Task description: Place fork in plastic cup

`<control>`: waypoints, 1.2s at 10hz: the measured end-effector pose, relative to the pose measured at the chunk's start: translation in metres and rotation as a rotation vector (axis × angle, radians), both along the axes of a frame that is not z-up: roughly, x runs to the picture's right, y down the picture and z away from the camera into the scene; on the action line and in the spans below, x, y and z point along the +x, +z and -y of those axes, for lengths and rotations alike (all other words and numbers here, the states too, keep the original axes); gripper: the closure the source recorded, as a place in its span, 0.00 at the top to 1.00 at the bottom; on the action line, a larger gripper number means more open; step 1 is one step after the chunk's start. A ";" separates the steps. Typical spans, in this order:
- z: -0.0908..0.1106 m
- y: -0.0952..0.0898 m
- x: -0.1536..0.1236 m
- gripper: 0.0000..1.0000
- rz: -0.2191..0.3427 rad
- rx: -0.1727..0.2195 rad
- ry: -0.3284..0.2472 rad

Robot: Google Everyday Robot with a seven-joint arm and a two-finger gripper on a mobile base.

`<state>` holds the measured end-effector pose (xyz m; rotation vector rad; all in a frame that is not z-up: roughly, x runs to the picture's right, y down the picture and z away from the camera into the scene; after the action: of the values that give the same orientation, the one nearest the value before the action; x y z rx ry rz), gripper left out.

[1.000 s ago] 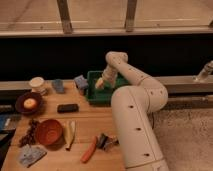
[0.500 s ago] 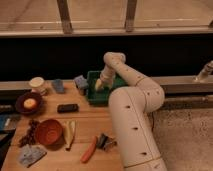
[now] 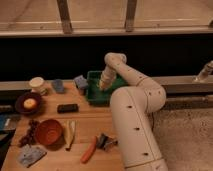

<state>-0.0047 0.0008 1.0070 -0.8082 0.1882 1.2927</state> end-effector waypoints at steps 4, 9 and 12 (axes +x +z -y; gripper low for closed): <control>0.008 -0.008 0.012 0.00 -0.031 0.026 0.015; 0.025 -0.041 0.064 0.00 -0.126 0.094 0.094; 0.032 -0.063 0.085 0.00 -0.177 0.145 0.132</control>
<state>0.0803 -0.0315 0.9441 -0.5911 0.1821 1.4860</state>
